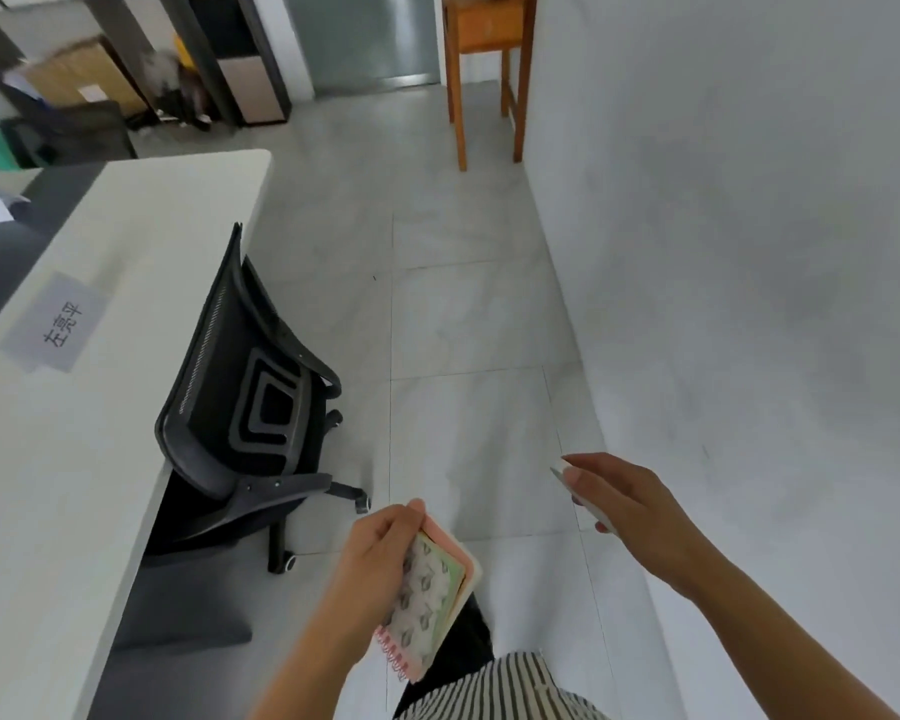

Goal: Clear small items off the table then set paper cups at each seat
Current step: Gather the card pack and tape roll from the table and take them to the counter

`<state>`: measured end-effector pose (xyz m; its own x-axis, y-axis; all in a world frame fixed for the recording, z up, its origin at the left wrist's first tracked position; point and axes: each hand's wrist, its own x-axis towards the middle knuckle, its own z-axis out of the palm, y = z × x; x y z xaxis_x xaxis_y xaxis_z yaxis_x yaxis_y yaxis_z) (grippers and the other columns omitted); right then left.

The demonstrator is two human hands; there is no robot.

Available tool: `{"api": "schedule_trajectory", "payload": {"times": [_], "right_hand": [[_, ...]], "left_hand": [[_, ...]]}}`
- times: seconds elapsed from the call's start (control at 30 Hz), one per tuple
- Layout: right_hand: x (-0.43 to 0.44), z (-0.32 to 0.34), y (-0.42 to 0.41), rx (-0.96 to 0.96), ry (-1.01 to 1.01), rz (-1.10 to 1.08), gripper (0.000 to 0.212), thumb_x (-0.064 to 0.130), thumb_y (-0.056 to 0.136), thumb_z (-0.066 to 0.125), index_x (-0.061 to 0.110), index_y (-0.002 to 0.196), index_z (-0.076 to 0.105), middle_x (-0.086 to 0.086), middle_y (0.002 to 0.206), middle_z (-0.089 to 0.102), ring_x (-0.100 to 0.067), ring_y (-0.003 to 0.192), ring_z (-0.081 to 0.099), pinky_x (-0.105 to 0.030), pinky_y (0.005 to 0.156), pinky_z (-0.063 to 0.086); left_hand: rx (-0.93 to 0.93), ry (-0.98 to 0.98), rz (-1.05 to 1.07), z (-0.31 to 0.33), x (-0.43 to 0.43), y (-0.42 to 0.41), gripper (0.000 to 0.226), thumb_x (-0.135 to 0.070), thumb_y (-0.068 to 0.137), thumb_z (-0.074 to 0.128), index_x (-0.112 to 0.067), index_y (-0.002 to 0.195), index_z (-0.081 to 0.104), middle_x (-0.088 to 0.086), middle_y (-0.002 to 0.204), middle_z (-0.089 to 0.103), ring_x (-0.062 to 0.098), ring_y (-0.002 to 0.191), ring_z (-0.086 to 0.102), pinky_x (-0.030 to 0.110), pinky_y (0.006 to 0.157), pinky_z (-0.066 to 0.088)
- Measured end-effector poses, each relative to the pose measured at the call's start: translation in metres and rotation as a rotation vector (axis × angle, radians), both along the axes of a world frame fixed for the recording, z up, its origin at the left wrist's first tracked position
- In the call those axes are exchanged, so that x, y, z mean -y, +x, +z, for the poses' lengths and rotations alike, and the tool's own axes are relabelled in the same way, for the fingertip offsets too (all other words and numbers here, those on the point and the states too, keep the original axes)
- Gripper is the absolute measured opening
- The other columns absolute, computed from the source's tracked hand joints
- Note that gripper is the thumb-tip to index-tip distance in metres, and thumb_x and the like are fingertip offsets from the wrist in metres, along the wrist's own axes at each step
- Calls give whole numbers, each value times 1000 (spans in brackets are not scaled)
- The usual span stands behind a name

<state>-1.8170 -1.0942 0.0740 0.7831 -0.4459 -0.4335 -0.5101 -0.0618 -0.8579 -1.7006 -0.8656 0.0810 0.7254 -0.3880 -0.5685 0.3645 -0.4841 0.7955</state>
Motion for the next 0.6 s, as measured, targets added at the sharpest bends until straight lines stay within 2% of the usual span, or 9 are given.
{"api": "schedule_trajectory", "payload": {"times": [0.17,0.27,0.4,0.5,0.6], "right_hand": [[65,-21,96,-23,18,0,46,60,81,57,32,117,63,11,111,68,-8,104,64,-25,77,50],[113,-26,151,-70,22,-44,30,53,87,58,35,110,63,8,109,69,-10,100,65,-28,76,52],[182,-3,228,-81,3,-124,42,57,77,57,31,109,67,6,102,71,-14,98,67,-29,75,52],[232,9,282,-48,-24,-162,27,48,89,60,30,107,69,4,98,72,-15,97,67,-32,77,53],[280,6,344,-48,-35,-195,19,39,93,56,30,103,70,2,96,73,-16,96,67,-36,80,53]], "left_hand": [[-38,22,71,-28,52,100,43,-35,98,45,-14,61,40,0,49,43,10,40,43,21,53,36],[-78,33,118,-37,83,176,47,-34,98,45,-15,56,42,1,45,45,12,37,43,24,51,35],[-78,38,123,-25,133,286,43,-35,98,46,-12,63,46,9,52,47,17,40,43,26,50,35],[-21,46,83,-10,178,360,41,-38,98,44,-9,70,48,16,61,45,17,44,43,29,55,36],[15,39,87,-7,225,428,43,-37,99,41,-9,68,49,14,58,47,17,43,45,28,54,38]]}}
